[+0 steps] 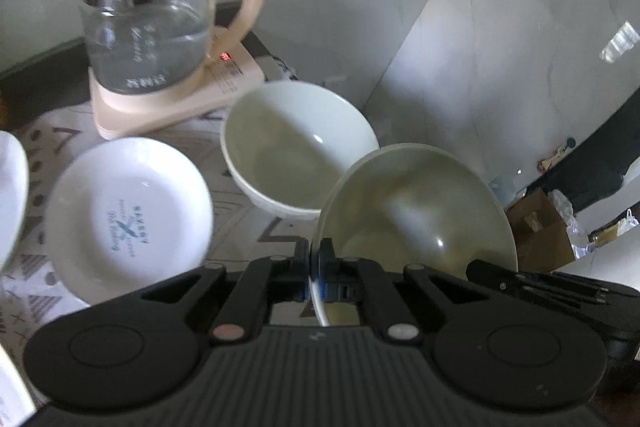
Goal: Organize plates and bowls
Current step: 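Lift the large white bowl with both grippers and lower it into the red bowl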
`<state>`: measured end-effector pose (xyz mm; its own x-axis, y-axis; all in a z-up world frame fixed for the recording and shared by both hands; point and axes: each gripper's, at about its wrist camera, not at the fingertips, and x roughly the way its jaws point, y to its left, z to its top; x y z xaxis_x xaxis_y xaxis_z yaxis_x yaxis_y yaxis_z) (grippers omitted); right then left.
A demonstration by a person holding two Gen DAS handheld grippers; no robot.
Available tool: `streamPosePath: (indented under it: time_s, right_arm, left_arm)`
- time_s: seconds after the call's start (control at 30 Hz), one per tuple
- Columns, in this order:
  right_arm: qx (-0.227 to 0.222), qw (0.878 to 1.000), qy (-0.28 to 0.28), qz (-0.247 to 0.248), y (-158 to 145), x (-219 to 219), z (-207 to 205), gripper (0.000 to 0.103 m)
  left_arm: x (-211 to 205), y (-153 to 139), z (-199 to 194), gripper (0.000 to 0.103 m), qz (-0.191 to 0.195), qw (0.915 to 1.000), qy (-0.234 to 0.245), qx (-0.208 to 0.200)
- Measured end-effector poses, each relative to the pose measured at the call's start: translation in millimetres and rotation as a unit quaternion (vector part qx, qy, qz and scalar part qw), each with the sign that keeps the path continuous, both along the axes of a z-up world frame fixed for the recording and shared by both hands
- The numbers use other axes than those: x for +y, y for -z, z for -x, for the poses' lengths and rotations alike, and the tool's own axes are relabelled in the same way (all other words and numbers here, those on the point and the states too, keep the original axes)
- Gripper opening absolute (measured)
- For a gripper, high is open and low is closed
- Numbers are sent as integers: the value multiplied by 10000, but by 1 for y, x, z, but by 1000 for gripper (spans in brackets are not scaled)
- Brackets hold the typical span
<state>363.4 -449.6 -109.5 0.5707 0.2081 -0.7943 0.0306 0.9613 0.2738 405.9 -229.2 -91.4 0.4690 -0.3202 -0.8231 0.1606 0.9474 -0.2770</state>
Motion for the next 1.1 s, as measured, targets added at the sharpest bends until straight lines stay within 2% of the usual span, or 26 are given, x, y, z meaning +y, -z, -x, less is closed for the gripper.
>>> streamPosePath:
  time_s: [0.23,0.43,1.1]
  right_arm:
    - [-275,9993,-238,31,-26,26,7,10]
    - [-433,9982,-424,-16,-39,49,20,10]
    - [-318,9952,-929,47,-37,121,50,10]
  left_arm:
    - [31,-27,16,3,61,9995,-189,-227]
    - [58,-36,35,3,81,9991,-345,-249]
    - [132,-29,80,3,65,9969,-772,-124]
